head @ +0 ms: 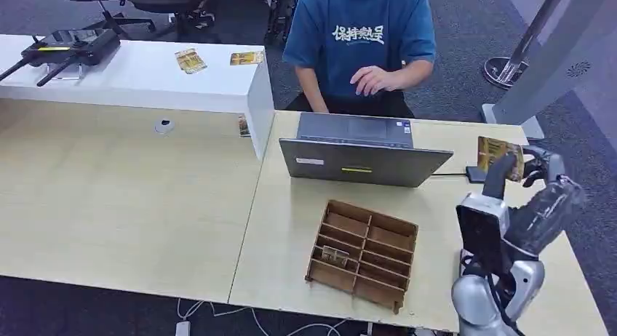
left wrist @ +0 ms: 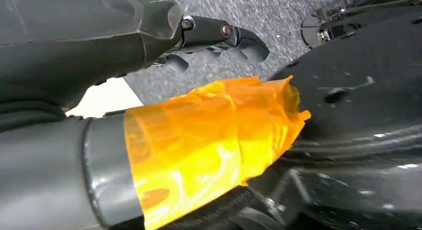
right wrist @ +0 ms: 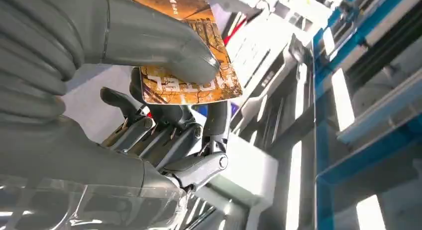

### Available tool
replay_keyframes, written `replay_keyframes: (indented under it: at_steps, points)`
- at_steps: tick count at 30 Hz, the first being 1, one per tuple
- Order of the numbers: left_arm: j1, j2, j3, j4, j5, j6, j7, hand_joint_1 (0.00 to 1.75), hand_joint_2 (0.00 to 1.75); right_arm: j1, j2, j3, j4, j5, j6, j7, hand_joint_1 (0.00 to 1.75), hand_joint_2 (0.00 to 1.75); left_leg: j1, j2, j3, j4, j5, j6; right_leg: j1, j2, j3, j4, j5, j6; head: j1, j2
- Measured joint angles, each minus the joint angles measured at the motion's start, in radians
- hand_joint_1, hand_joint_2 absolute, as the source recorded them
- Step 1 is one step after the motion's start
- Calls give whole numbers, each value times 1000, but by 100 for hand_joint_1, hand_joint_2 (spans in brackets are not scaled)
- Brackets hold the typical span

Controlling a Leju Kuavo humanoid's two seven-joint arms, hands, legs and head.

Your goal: Pass the card to the sensor for recognition and then transmit it.

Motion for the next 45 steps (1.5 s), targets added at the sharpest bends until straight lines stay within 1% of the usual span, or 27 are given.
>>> replay_keyframes:
  at_steps: [2,4,6,9,13,22,24,32,45]
  points:
    - [0,14,0,0,-4,-3,0,0,0,-53,-21,12,54,-7,1,6,175,175,0,-1,0,0,0,1,0,-2,0,0,0,0,0,0]
    - [0,20,-1,0,-11,-6,0,0,0,-83,-33,20,93,-5,-1,12,175,175,0,-1,-1,0,0,0,0,-2,0,0,0,0,0,0]
    - [-1,24,-3,0,-23,-8,0,0,0,-116,-45,36,124,9,5,38,175,175,0,-1,-1,0,0,0,0,-1,-1,1,0,0,0,0]
    - [-6,30,-6,0,-41,-9,5,0,0,-196,-59,59,176,56,33,96,175,175,0,0,-1,0,0,0,0,0,-1,1,0,0,0,0]
    - [-10,30,-6,0,-53,-12,6,0,0,-269,-69,79,221,68,44,116,175,175,0,0,-1,0,0,0,0,-1,-1,1,0,0,0,0]
    - [-11,32,-6,0,-58,-11,6,0,0,-293,-80,98,257,71,44,123,175,175,0,-1,-1,0,0,0,0,0,-1,1,0,0,0,0]
    - [-11,34,-6,0,-66,-12,7,0,0,-300,-83,101,265,99,44,140,175,175,0,-1,-2,0,0,0,0,0,-1,1,0,0,0,0]
    - [-13,45,-6,0,-107,-17,10,0,0,-387,-89,134,336,221,76,201,175,175,0,0,-1,0,1,0,0,0,-1,1,0,0,0,0]
    - [-20,46,2,0,-136,-12,12,0,0,-400,-92,146,368,225,74,209,175,175,0,-1,-2,0,1,0,0,-1,-2,1,0,0,0,0]
